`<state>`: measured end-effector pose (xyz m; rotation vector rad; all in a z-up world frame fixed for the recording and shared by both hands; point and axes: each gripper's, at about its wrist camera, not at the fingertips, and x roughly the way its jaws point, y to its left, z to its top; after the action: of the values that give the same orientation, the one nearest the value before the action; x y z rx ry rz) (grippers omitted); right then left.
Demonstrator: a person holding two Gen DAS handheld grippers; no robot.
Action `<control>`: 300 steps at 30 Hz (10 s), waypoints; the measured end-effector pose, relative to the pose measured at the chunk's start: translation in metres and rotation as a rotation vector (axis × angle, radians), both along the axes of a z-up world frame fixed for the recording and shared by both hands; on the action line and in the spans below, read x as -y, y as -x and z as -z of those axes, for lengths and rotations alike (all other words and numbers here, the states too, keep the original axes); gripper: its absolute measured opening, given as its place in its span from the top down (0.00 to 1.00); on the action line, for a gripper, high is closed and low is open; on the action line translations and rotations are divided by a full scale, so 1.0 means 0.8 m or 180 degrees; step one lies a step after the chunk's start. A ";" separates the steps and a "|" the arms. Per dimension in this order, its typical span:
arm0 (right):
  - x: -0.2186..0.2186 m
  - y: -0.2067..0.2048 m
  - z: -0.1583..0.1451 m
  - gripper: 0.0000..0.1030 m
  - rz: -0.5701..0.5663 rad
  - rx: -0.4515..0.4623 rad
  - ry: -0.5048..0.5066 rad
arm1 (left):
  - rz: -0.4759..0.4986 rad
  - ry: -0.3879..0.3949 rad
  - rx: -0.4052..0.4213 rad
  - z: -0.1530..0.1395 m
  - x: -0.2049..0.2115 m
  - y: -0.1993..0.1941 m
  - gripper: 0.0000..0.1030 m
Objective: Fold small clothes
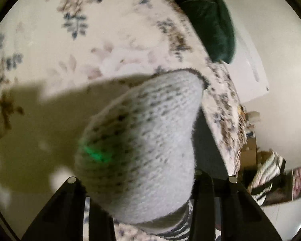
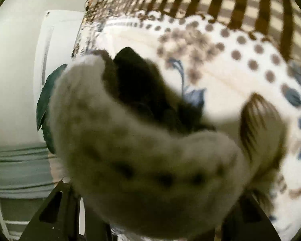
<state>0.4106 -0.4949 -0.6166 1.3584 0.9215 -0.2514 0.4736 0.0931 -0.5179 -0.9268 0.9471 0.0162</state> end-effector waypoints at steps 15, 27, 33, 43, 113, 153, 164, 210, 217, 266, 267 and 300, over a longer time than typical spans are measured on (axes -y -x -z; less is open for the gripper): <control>-0.018 0.205 0.059 0.32 -0.0265 -0.0461 -0.0374 | 0.0218 0.0428 -0.0587 0.101 -0.054 0.149 0.51; -0.020 0.150 -0.161 0.24 -0.0982 -0.0773 0.1814 | 0.1100 -0.0873 -0.0204 -0.065 0.014 0.123 0.41; -0.040 -0.001 -0.140 0.27 -0.1291 -0.0175 0.1329 | 0.1452 -0.1003 -0.0099 -0.035 0.072 -0.002 0.41; 0.063 -0.082 -0.055 0.45 -0.1049 -0.1335 0.1761 | 0.1312 -0.0807 -0.0699 0.044 0.007 -0.089 0.41; -0.070 0.201 -0.098 0.70 0.0808 0.0063 0.0733 | 0.2206 -0.1700 -0.1038 0.049 0.161 0.072 0.00; -0.377 0.002 -0.228 0.22 -0.2575 0.0434 0.0554 | 0.0494 -0.0524 -0.0732 -0.066 -0.067 0.148 0.00; -0.283 0.021 -0.164 0.22 -0.2303 -0.0195 0.0877 | 0.0123 -0.0166 -0.0687 -0.084 -0.065 0.167 0.00; -0.323 -0.155 0.008 0.00 -0.3097 -0.0010 -0.0250 | -0.0578 0.0573 -0.0027 0.071 -0.059 0.220 0.06; -0.361 -0.150 0.014 0.46 -0.3327 0.0133 -0.0420 | -0.0715 0.0694 0.0186 0.090 -0.075 0.206 0.12; -0.372 -0.115 -0.140 0.90 -0.3076 0.0098 0.1703 | 0.1307 -0.0324 -0.0017 0.004 -0.090 0.073 0.20; -0.356 -0.109 -0.145 0.90 -0.2963 0.0085 0.1715 | 0.1337 -0.0313 -0.0013 0.005 -0.089 0.071 0.20; -0.388 -0.151 -0.081 0.71 -0.4078 -0.0008 0.1386 | 0.1465 -0.0769 -0.0047 -0.015 -0.063 0.050 0.20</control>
<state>0.5315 -0.1845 -0.5517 0.2036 1.4527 0.5087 0.4339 0.1436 -0.5062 -0.4732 1.1268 -0.2487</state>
